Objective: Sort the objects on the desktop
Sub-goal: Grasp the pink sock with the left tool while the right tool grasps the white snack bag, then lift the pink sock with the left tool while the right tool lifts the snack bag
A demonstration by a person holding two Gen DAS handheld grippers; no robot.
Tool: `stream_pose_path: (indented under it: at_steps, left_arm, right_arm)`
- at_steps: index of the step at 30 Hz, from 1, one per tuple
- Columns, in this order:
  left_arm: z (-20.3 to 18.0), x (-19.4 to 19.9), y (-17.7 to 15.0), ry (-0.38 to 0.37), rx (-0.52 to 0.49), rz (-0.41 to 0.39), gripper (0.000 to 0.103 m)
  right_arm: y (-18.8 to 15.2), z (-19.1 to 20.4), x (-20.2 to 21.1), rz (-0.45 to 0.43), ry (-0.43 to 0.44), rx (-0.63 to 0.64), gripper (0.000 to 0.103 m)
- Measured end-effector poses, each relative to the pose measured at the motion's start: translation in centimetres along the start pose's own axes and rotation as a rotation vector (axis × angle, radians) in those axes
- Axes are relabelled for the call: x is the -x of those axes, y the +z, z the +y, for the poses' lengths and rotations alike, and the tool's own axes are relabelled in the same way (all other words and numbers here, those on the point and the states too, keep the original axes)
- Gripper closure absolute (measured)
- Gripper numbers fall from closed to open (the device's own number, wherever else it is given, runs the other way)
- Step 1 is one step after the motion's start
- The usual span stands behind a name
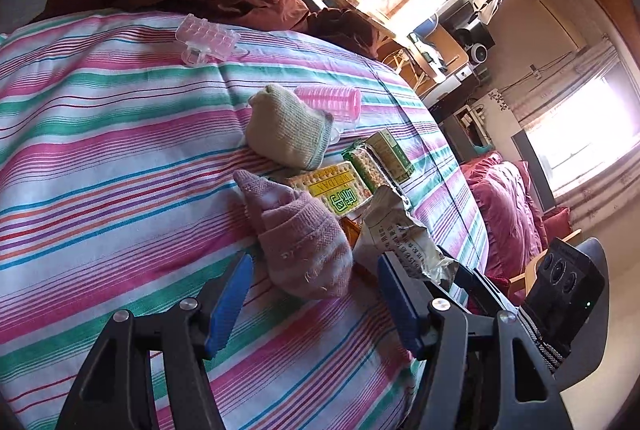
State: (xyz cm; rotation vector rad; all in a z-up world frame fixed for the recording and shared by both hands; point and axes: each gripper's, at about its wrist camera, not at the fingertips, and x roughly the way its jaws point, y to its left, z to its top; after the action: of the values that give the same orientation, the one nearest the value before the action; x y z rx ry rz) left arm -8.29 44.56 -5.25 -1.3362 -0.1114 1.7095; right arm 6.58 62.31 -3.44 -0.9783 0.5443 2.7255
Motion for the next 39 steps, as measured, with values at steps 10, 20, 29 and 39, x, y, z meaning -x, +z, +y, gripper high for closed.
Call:
stream_pose_path:
  at_steps: [10, 20, 29, 39]
  left_arm:
    - [-0.6, -2.6, 0.2, 0.021, -0.005, 0.051, 0.020]
    - [1.9, -3.9, 0.5, 0.019, 0.145, 0.069, 0.024]
    - [2.0, -3.3, 0.0, 0.036, 0.215, 0.055, 0.028]
    - [0.9, -4.4, 0.2, 0.076, 0.250, 0.061, 0.020]
  right_arm:
    - [0.3, -0.1, -2.0, 0.034, -0.050, 0.084, 0.017]
    - [-0.1, 0.9, -2.3, 0.006, -0.124, 0.176, 0.041]
    - [-0.5, 1.0, -2.0, -0.003, -0.125, 0.154, 0.041]
    - [-0.9, 0.3, -2.4, 0.000, -0.088, 0.102, 0.038]
